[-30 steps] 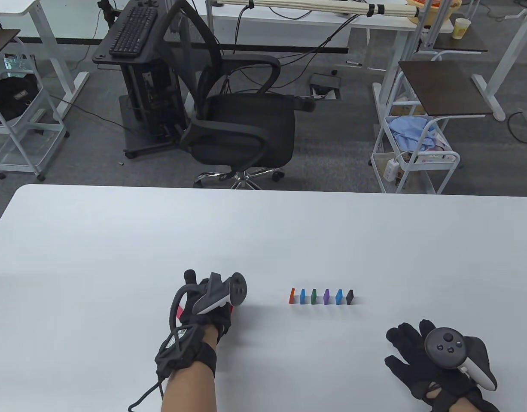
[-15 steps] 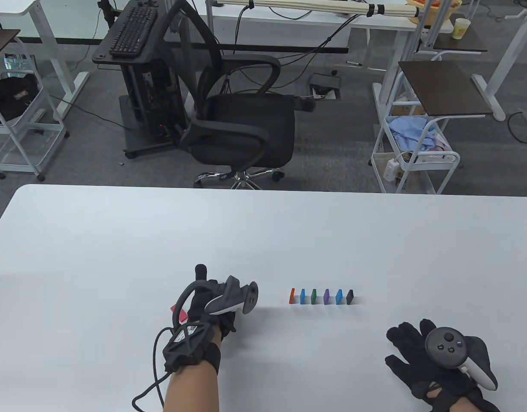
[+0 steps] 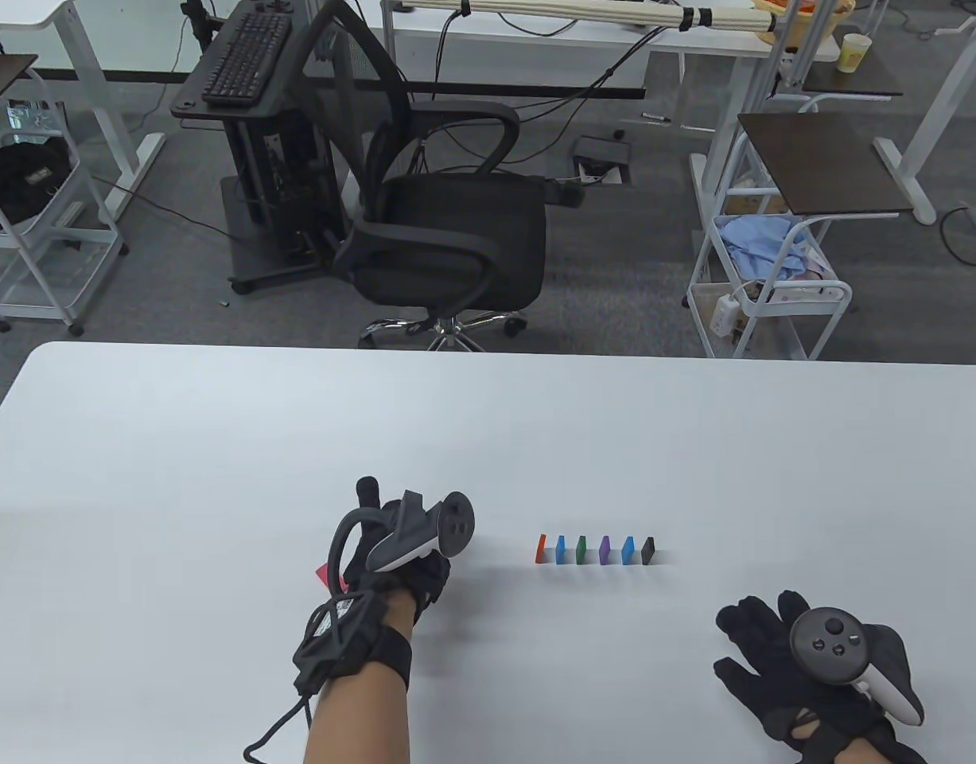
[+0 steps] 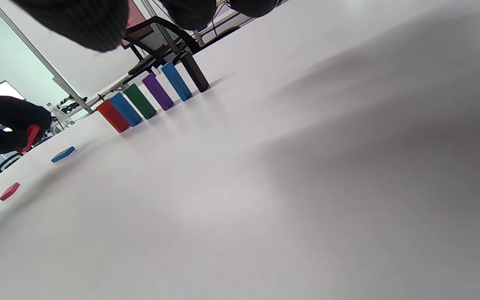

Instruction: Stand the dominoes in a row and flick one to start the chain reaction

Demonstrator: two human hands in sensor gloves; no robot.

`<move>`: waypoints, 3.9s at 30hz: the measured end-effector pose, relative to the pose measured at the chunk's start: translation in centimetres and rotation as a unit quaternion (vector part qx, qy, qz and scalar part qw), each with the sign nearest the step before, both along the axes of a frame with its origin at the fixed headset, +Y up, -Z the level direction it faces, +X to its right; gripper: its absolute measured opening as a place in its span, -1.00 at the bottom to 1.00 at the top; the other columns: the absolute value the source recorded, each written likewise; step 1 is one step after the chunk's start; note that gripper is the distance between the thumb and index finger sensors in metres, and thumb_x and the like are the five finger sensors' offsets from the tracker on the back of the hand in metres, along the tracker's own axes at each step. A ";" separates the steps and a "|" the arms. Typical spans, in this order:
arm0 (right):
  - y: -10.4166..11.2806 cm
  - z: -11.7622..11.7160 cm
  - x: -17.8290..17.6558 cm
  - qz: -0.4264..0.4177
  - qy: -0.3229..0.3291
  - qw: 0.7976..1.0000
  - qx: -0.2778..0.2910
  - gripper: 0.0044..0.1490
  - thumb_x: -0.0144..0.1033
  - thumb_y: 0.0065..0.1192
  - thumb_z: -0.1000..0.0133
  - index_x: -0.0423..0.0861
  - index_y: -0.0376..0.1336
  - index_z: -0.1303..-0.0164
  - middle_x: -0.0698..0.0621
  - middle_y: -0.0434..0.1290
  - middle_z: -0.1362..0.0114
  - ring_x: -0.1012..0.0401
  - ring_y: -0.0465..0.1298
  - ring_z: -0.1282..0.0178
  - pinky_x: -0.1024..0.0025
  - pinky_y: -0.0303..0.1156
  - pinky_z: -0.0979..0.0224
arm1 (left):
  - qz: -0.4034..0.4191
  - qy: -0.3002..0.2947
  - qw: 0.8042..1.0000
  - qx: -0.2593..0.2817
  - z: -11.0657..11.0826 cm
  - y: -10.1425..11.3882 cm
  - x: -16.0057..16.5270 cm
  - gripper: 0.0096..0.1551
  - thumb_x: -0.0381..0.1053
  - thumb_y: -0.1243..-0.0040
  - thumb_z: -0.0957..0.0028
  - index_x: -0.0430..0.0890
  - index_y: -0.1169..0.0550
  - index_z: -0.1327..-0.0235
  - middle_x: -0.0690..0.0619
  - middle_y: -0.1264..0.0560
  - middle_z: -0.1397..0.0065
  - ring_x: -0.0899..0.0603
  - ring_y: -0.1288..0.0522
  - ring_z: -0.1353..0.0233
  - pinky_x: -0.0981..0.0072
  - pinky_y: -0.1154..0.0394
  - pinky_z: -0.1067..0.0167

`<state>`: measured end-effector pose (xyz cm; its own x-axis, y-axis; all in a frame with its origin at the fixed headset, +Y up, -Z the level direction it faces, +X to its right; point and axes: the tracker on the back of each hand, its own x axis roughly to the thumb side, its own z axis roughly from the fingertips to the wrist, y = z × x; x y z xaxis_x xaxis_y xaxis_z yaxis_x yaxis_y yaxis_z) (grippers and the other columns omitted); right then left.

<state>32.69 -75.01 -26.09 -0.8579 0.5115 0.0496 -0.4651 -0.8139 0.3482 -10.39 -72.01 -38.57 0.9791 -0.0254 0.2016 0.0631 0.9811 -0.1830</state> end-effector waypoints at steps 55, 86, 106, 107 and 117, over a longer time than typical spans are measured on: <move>-0.1 0.0 0.1 -0.003 0.004 1.000 -0.007 -0.16 0.16 0.07 -0.17 0.07 -0.11 -0.55 -0.15 -0.24 -0.73 -0.20 -0.58 -0.55 -0.28 -0.59 -0.50 | 0.187 0.010 0.981 -0.056 -3.1 -5.4 5.9 -0.35 0.00 -0.39 0.07 0.00 -0.35 -0.26 -0.02 -0.53 -0.36 -0.19 -0.37 -0.51 -0.49 0.20 -0.43; -0.2 -0.1 0.0 -0.004 0.005 1.000 -0.017 -0.16 0.15 0.07 -0.17 0.07 -0.12 -0.55 -0.15 -0.25 -0.73 -0.20 -0.58 -0.55 -0.28 -0.59 -0.50 | 0.164 0.010 0.983 -0.079 -2.5 -5.2 5.7 -0.25 0.03 -0.43 0.09 0.00 -0.30 -0.31 -0.02 -0.44 -0.45 -0.21 -0.30 -0.56 -0.51 0.23 -0.42; -0.2 0.0 0.0 -0.002 0.002 1.000 -0.018 -0.16 0.15 0.07 -0.17 0.07 -0.12 -0.55 -0.15 -0.24 -0.73 -0.20 -0.58 -0.55 -0.28 -0.59 -0.50 | 0.109 0.075 0.991 -0.032 -1.7 -1.5 -2.5 -0.21 -0.01 -0.42 0.07 -0.01 -0.26 -0.37 -0.06 -0.32 -0.55 -0.25 -0.16 -0.63 -0.52 0.34 -0.39; -0.2 0.0 0.0 -0.002 0.003 1.000 -0.018 -0.16 0.15 0.07 -0.17 0.07 -0.12 -0.55 -0.15 -0.24 -0.73 -0.20 -0.58 -0.55 -0.28 -0.59 -0.50 | 0.101 0.080 0.991 -0.033 -1.7 -1.6 -3.0 -0.21 -0.01 -0.41 0.06 -0.01 -0.25 -0.38 -0.06 -0.32 -0.55 -0.25 -0.16 -0.63 -0.52 0.35 -0.39; -0.4 -0.1 -0.2 -0.003 0.004 1.000 -0.024 -0.16 0.16 0.07 -0.17 0.07 -0.12 -0.55 -0.15 -0.25 -0.73 -0.20 -0.58 -0.55 -0.28 -0.59 -0.50 | 0.046 0.118 0.991 -0.045 -2.0 -2.9 -5.2 -0.18 -0.02 -0.44 0.07 0.01 -0.24 -0.39 -0.04 -0.28 -0.59 -0.26 -0.12 -0.64 -0.52 0.35 -0.38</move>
